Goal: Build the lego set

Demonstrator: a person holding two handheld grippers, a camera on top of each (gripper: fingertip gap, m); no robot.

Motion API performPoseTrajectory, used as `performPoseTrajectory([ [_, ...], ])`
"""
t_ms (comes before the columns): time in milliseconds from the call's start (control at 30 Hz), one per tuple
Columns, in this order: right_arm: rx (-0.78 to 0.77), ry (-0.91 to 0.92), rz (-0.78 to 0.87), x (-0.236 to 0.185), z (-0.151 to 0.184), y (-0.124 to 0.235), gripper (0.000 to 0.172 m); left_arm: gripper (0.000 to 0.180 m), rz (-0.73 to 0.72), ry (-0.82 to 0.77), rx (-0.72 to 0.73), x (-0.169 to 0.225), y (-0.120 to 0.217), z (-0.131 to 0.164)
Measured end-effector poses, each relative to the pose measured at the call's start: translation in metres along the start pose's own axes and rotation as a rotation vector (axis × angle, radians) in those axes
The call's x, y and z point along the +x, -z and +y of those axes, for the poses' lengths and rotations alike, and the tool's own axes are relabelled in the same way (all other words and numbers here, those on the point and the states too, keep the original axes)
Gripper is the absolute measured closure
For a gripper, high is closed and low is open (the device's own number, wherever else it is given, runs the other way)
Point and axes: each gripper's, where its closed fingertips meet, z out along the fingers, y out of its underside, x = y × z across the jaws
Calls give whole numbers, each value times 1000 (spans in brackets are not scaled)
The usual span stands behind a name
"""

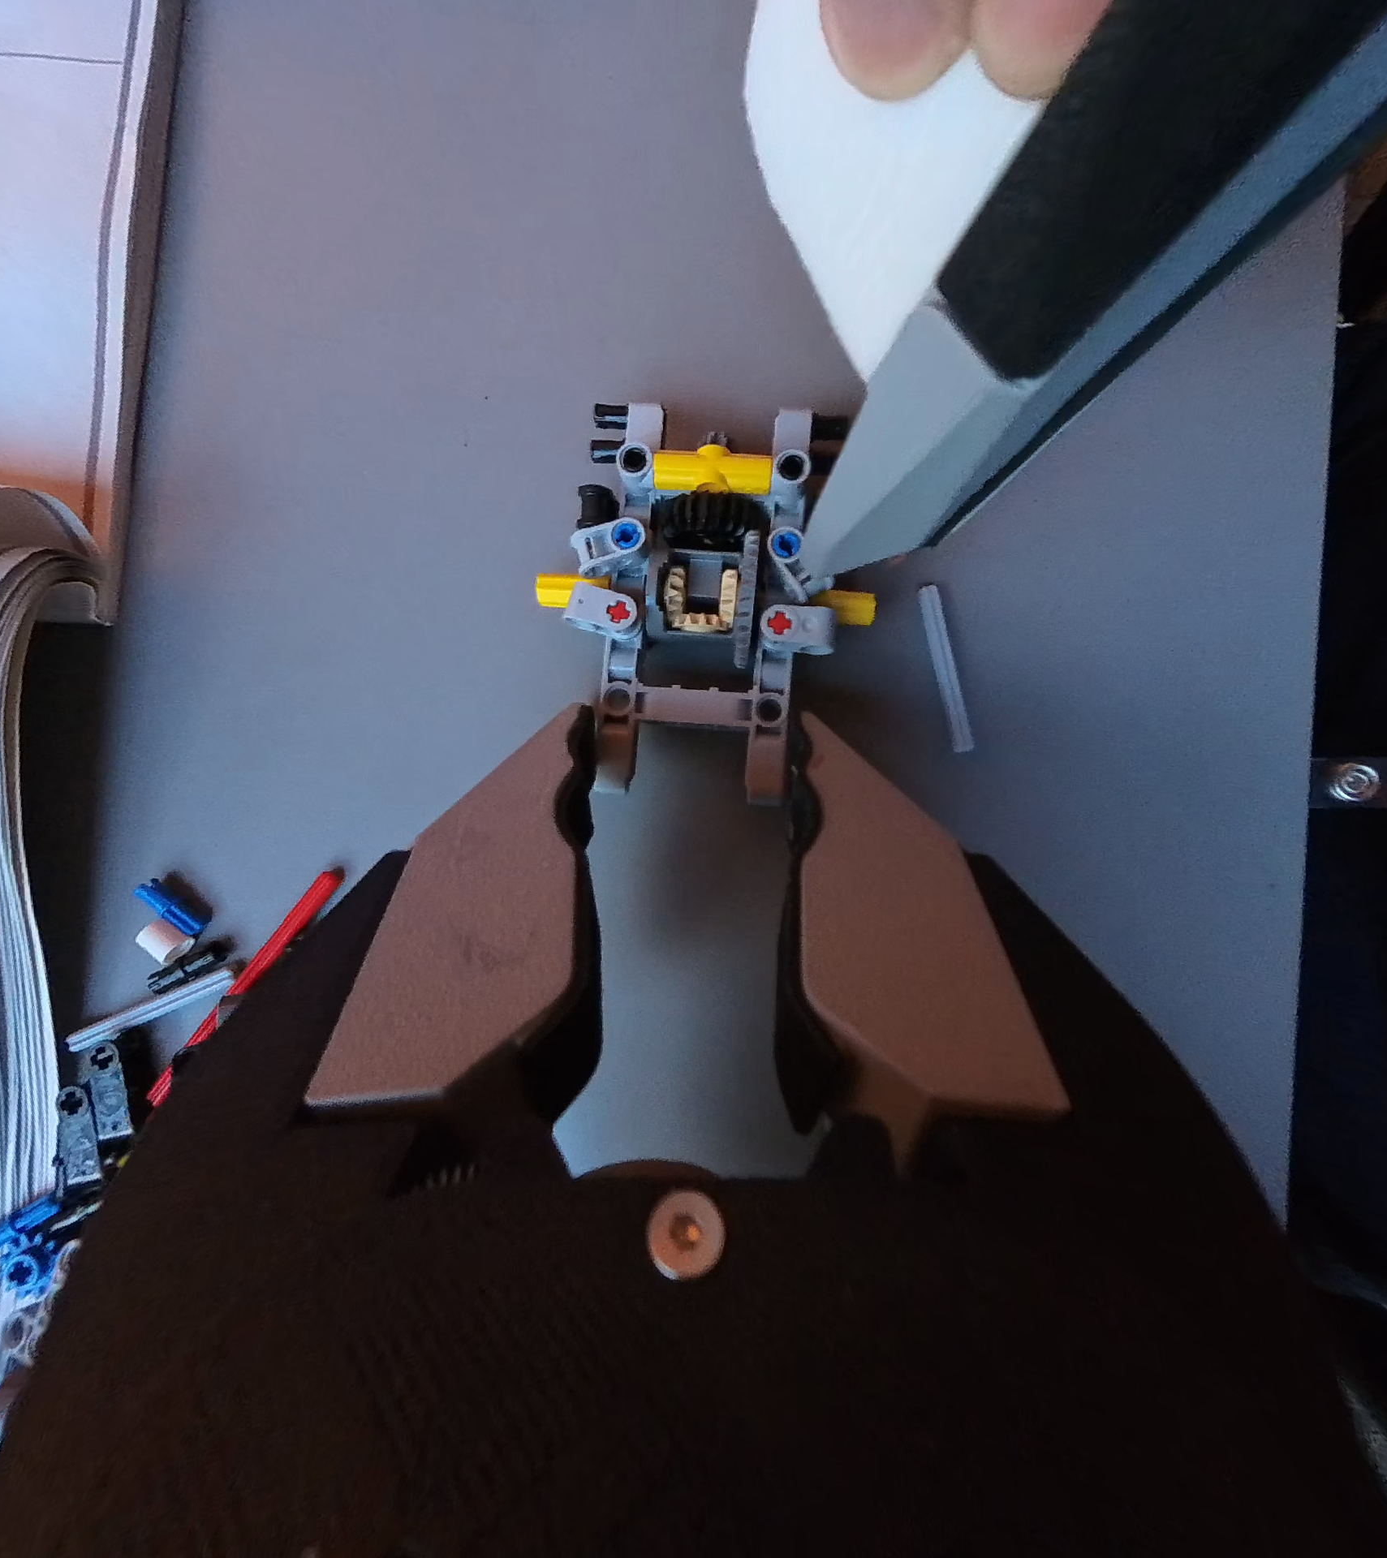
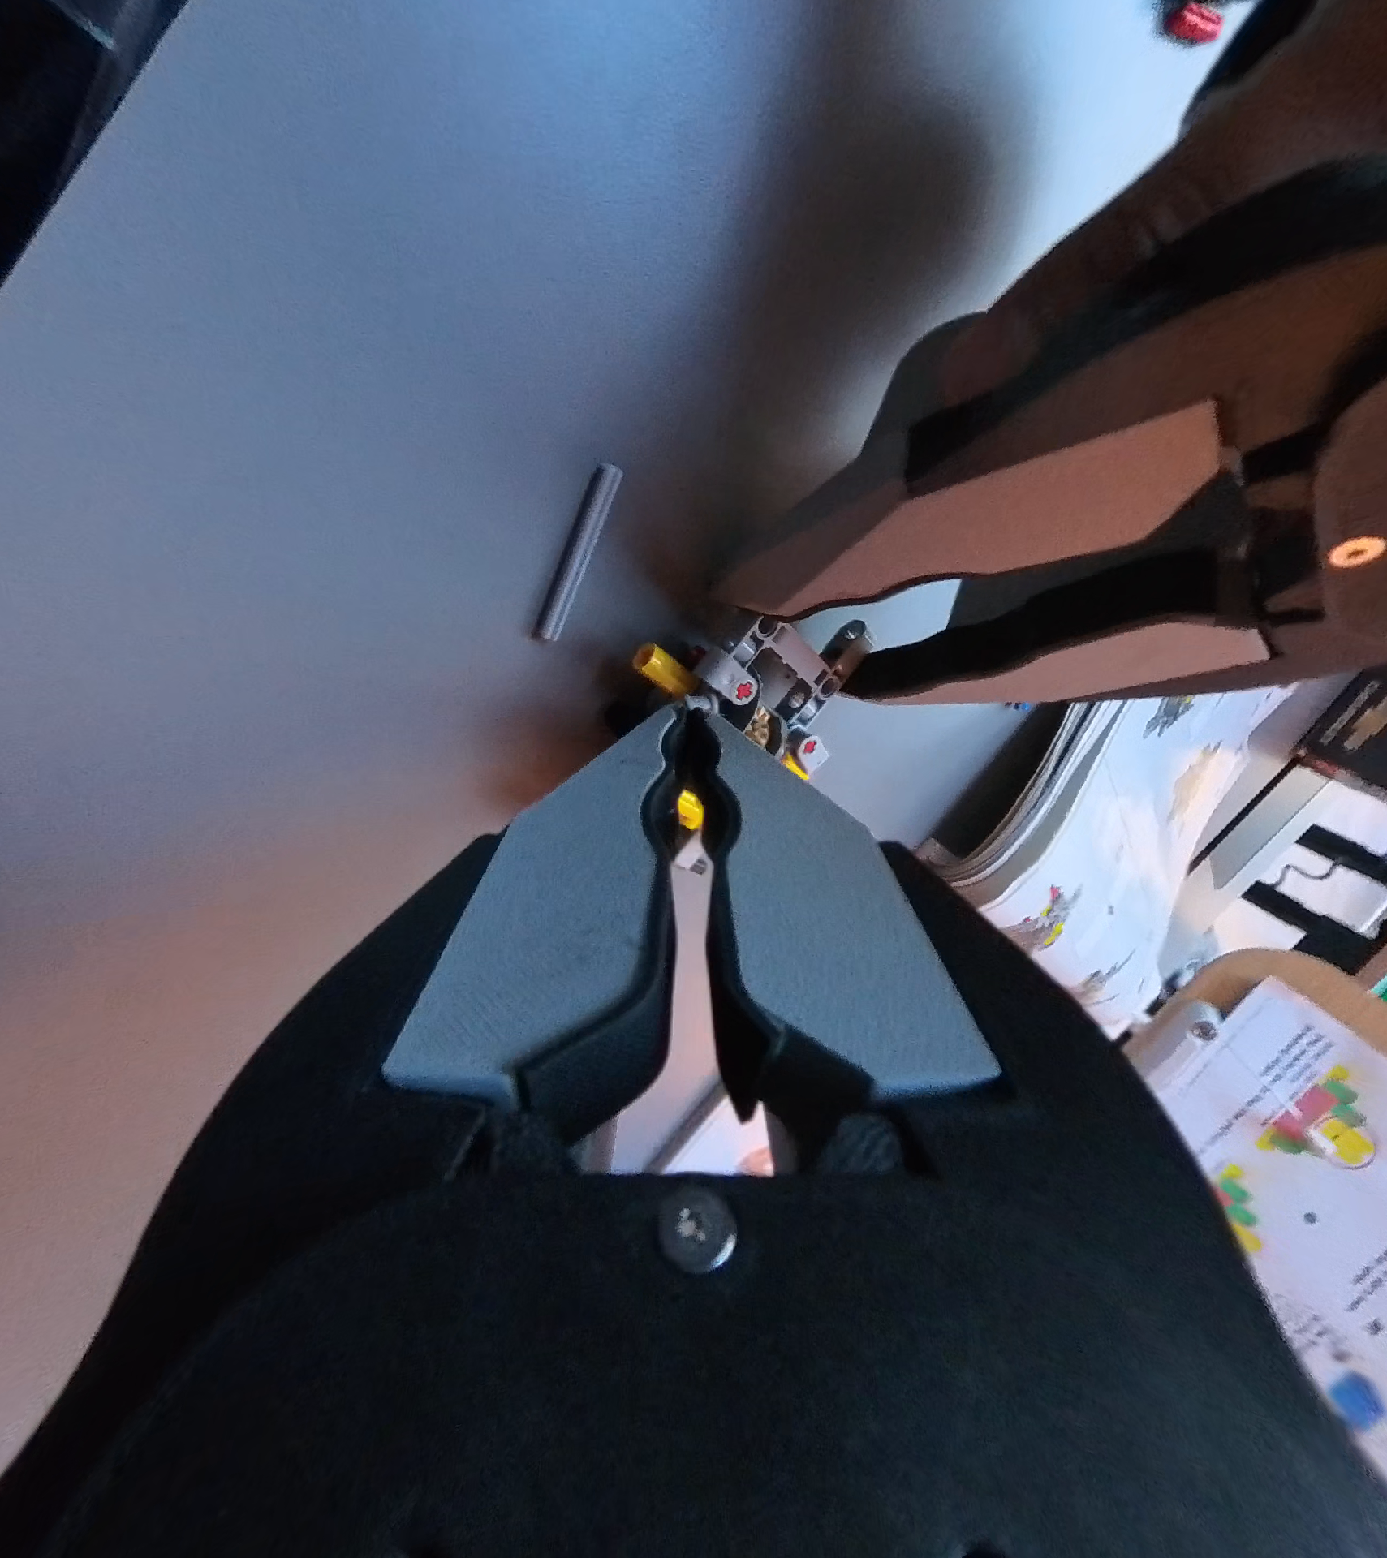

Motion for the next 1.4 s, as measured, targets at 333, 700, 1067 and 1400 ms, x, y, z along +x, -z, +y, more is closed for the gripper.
performPoseTrajectory([
  [333, -148, 309, -23, -16, 5, 6, 172, 137, -5, 14, 2, -3, 1, 1],
  [700, 91, -171, 141, 20, -2, 25, 172, 138, -2, 26, -4, -6, 4, 6],
  [1067, 274, -1025, 218, 24, 17, 12, 138, 138, -56, 102, -8, -9, 4, 6],
  [1400, 419, -1491, 258, 10, 27, -1, 121, 138, -149, 206, 34, -11, 2, 3],
])
